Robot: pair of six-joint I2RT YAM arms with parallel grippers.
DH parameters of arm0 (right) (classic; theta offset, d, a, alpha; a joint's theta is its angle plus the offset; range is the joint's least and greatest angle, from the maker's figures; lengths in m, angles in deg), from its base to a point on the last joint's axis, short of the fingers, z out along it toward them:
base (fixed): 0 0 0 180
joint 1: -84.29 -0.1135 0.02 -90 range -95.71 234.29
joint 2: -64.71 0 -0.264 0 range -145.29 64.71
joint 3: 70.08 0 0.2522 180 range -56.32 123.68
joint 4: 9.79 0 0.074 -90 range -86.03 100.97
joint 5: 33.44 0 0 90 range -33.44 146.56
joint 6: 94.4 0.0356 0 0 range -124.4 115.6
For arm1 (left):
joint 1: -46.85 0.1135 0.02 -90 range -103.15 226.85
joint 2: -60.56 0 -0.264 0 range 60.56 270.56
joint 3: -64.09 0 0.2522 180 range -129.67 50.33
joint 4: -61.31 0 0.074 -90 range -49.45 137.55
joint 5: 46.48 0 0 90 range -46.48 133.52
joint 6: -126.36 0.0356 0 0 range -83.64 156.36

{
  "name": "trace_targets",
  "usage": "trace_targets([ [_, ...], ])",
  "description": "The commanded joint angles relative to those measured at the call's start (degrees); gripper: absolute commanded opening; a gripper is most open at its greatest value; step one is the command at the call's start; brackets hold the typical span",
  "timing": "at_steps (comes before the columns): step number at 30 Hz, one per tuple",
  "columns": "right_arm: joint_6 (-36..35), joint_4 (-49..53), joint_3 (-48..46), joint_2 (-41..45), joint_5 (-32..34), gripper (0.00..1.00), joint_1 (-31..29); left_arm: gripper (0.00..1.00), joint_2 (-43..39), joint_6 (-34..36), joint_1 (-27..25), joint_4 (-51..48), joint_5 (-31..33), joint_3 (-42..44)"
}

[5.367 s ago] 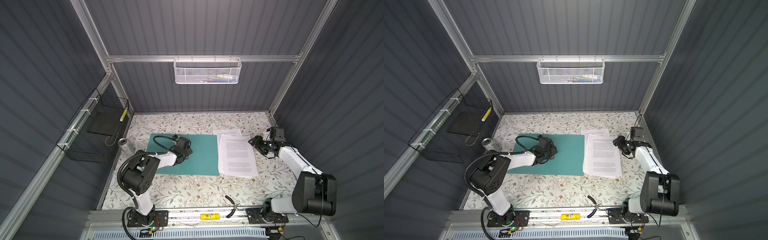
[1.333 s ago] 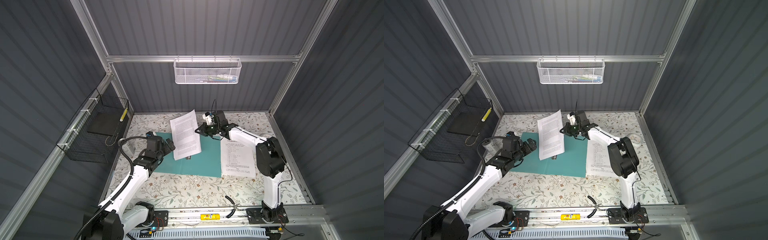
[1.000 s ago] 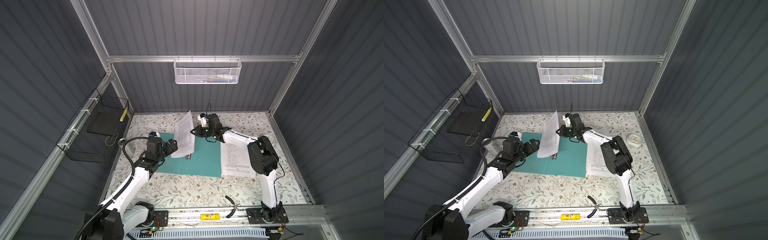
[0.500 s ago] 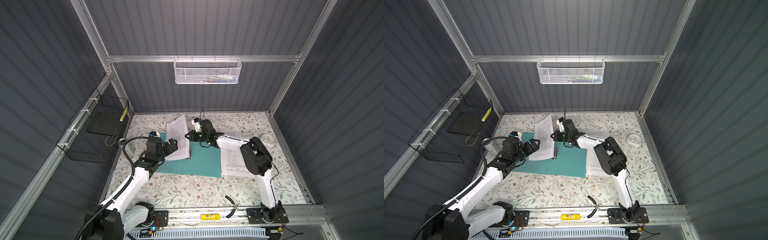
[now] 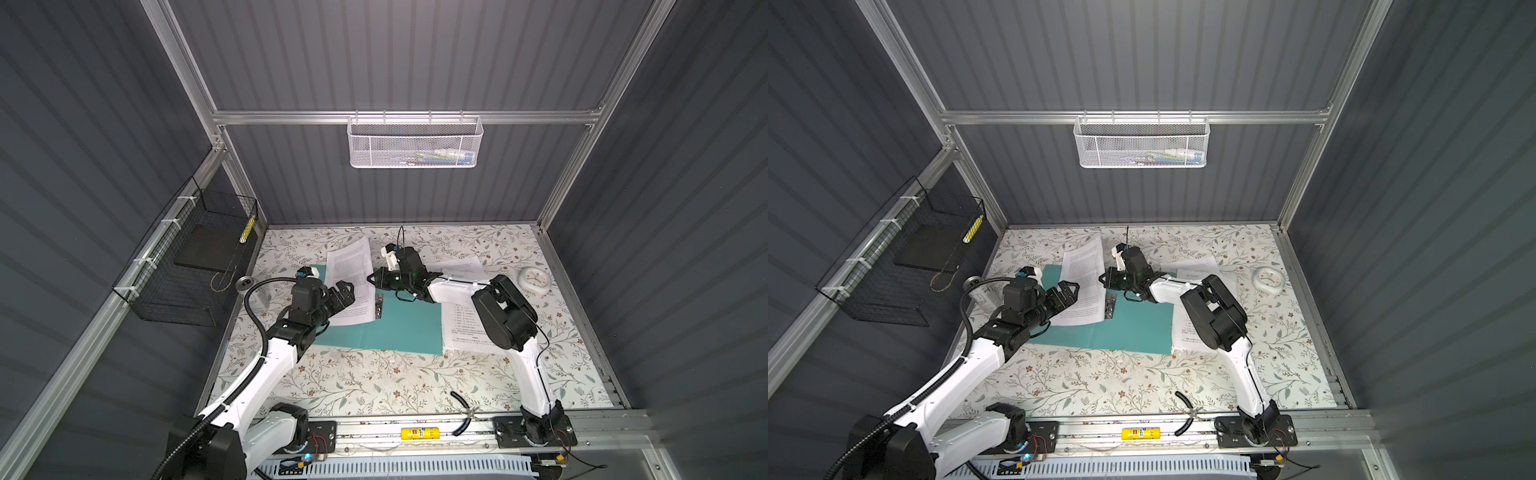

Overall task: Put the files into the folder
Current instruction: 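Carry the held sheet over the teal folder toward the left gripper, then lower the sheet onto the folder beside the metal clip with the right gripper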

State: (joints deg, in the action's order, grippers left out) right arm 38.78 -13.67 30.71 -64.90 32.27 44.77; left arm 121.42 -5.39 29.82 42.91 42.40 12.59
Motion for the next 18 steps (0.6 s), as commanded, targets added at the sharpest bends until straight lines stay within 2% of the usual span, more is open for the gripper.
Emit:
trace_targets([
  [1,1.62,-0.29,1.3,-1.5,-1.91,0.0,-0.85,0.97,-0.89,-0.45,0.43,-0.62,-0.06,1.0],
  [18,6.0,-2.87,-0.8,-1.8,2.49,0.0,-3.22,0.96,-2.98,-1.03,0.43,-3.5,2.44,1.53],
])
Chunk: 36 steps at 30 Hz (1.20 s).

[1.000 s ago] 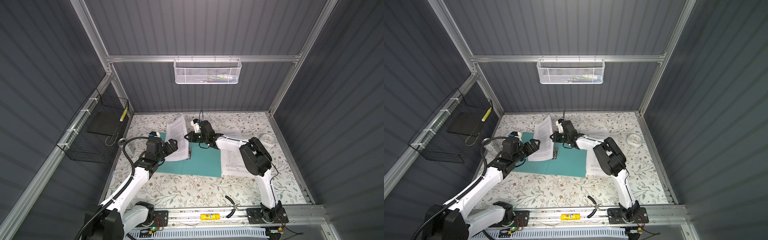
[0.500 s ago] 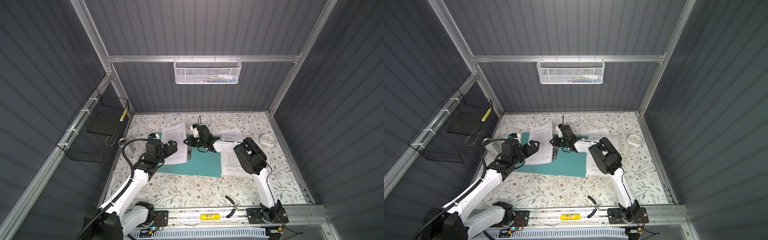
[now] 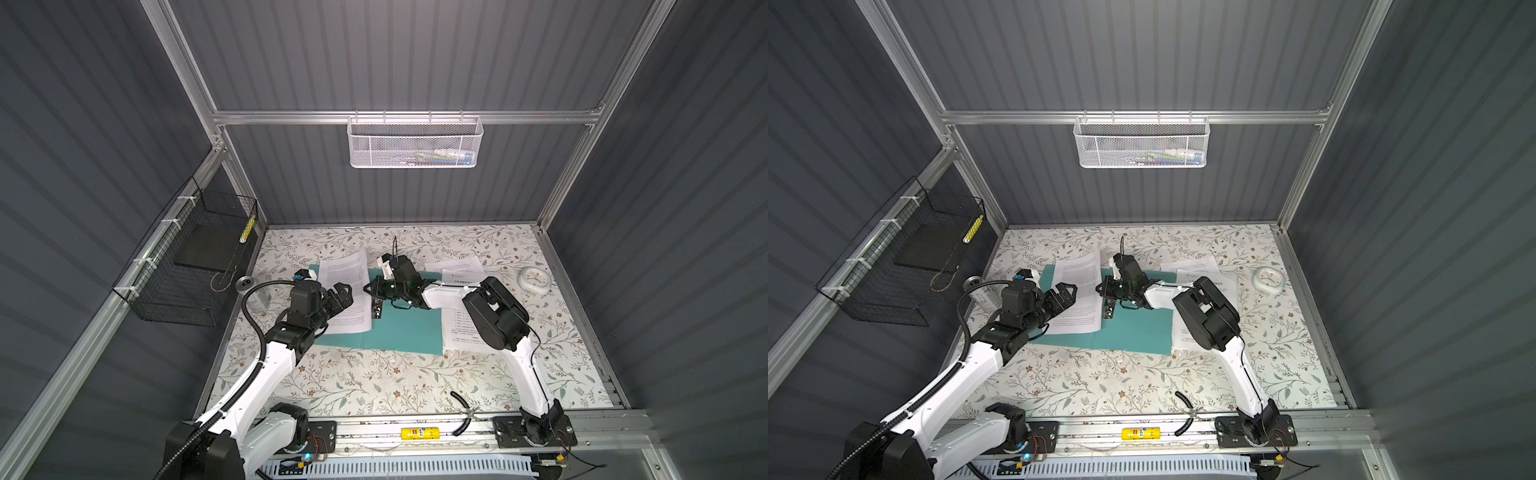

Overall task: Put the files into the folder
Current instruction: 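Lower the sheet onto the folder beside the metal clip with the right gripper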

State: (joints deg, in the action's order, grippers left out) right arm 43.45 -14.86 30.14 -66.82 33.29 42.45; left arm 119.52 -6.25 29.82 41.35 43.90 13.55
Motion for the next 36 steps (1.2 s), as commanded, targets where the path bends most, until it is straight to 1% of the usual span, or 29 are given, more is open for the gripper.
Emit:
trace_targets([
  [1,1.42,-1.82,0.0,0.05,1.6,0.0,-1.11,0.97,-1.17,-0.12,0.43,-2.06,0.94,0.56],
  [10,4.13,-1.98,0.75,-1.48,2.5,0.0,-2.09,0.96,-1.55,-0.26,0.43,-2.42,1.54,1.19],
  [13,4.67,-2.53,0.39,-1.11,3.4,0.0,-2.32,0.96,-1.81,-0.46,0.43,-2.5,1.86,1.54],
  [16,5.42,-2.61,0.44,-1.06,6.32,0.0,-2.53,0.96,-1.91,-0.37,0.43,-2.85,1.98,1.54],
  [19,5.48,-1.83,1.81,-1.66,6.9,0.0,-2.8,0.96,-2.35,-0.38,0.43,-3.21,2.17,1.66],
  [25,7.11,-1.61,3.6,-3.08,6.58,0.0,-3.07,0.96,-2.99,-0.65,0.43,-3.68,2.58,2.02],
  [36,7.68,-0.68,6.27,-4.71,6.27,0.0,-4.29,0.96,-3.39,-1.03,0.43,-4.17,2.91,2.41],
])
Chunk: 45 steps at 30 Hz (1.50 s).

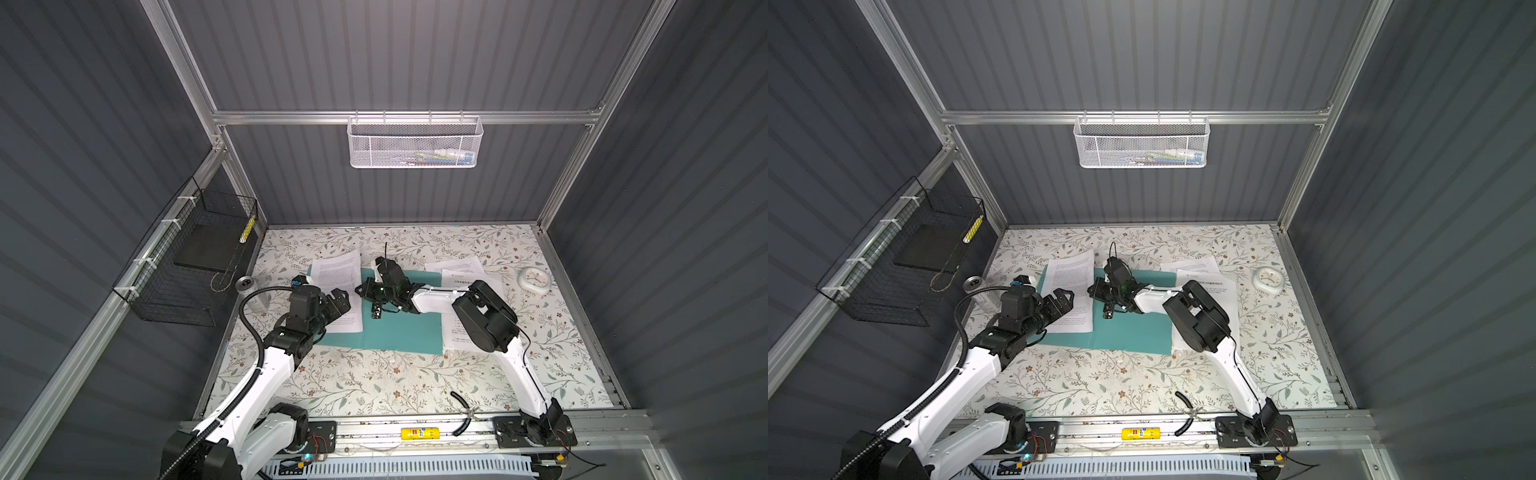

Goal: Put the files into the folder

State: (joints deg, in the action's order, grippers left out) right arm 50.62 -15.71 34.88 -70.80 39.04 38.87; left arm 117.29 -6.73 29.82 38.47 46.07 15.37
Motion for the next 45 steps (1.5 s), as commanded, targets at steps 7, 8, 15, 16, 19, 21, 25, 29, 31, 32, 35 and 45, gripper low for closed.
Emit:
trace_targets([
  [7,1.83,0.26,2.14,-1.05,1.51,0.0,-1.92,0.96,-1.79,-0.83,0.43,-1.82,1.27,1.01],
  [8,2.1,0.5,2.06,-1.01,1.93,0.0,-2.1,0.96,-1.95,-0.85,0.43,-1.98,1.39,0.99],
  [15,4.26,-0.47,1.35,-1.14,3.97,0.0,-2.91,0.96,-3.04,-0.77,0.43,-3.09,1.64,1.37],
  [16,4.51,-0.38,1.44,-1.25,3.94,0.0,-2.98,0.96,-3.14,-0.59,0.43,-3.21,1.5,1.41],
  [19,5.54,-0.47,1.13,-1.29,4.2,0.0,-3.0,0.96,-3.53,-0.59,0.43,-4.08,1.91,1.3],
  [21,6.34,-0.49,0.91,-1.37,4.47,0.0,-3.09,0.95,-3.88,-0.68,0.43,-4.27,2.19,1.47],
  [25,7.79,1.26,1.17,-1.52,5.17,0.0,-3.5,0.95,-3.65,-0.81,0.43,-4.29,2.26,1.6],
  [29,8.08,2.1,2.23,-2.27,4.84,0.0,-3.88,0.95,-3.36,-0.86,0.43,-3.71,1.74,1.75],
  [31,8.2,2.49,2.86,-2.87,4.43,0.0,-3.96,0.95,-3.38,-0.85,0.43,-3.91,1.75,1.7],
  [32,8.37,2.78,3.02,-3.06,4.48,0.0,-4.03,0.95,-3.51,-0.77,0.47,-4.16,1.89,1.57],
  [35,8.56,2.74,3.19,-3.35,4.34,0.0,-4.05,0.95,-3.82,-0.6,0.43,-4.76,2.19,1.48],
  [45,7.3,1.85,1.22,-2.16,5.08,0.0,-4.49,0.95,-3.72,-0.45,0.43,-5.18,1.96,1.74],
])
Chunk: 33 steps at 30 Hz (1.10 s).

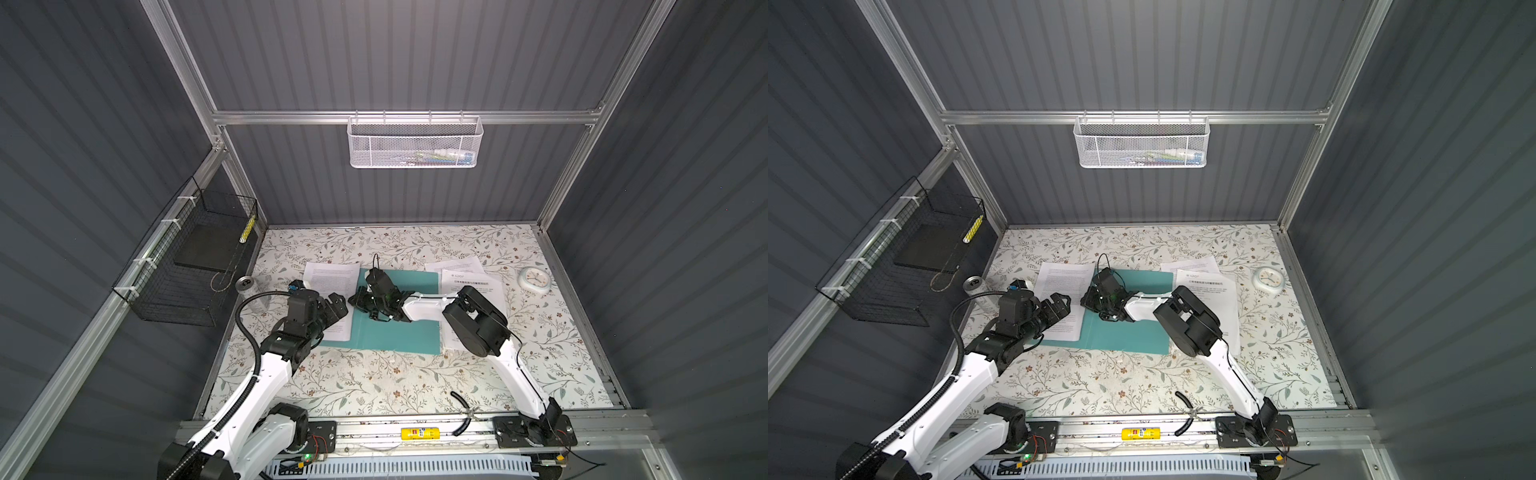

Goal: Put the files into the folder

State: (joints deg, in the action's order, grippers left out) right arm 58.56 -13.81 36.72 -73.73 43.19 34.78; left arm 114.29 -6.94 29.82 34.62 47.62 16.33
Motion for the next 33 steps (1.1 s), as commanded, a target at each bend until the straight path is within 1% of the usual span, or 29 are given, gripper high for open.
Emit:
trace_targets([
  [1,-0.82,-0.06,-0.79,0.88,0.93,0.0,-0.4,0.95,-0.69,-0.26,0.43,-1.31,0.46,0.87],
  [15,-3.3,-2.78,-5.67,4.04,1.16,0.0,-0.3,0.95,0.05,-0.9,0.43,0.56,0.21,2.18],
  [25,-4.34,-2.56,-3.96,2.93,-1.02,0.0,-0.84,0.95,-0.73,-1.25,0.43,0.26,0.2,2.66],
  [33,-3.01,-0.17,-1.91,1.8,-1.53,0.0,-1.2,0.95,-1.09,-1.43,0.43,-0.07,0.36,2.93],
])
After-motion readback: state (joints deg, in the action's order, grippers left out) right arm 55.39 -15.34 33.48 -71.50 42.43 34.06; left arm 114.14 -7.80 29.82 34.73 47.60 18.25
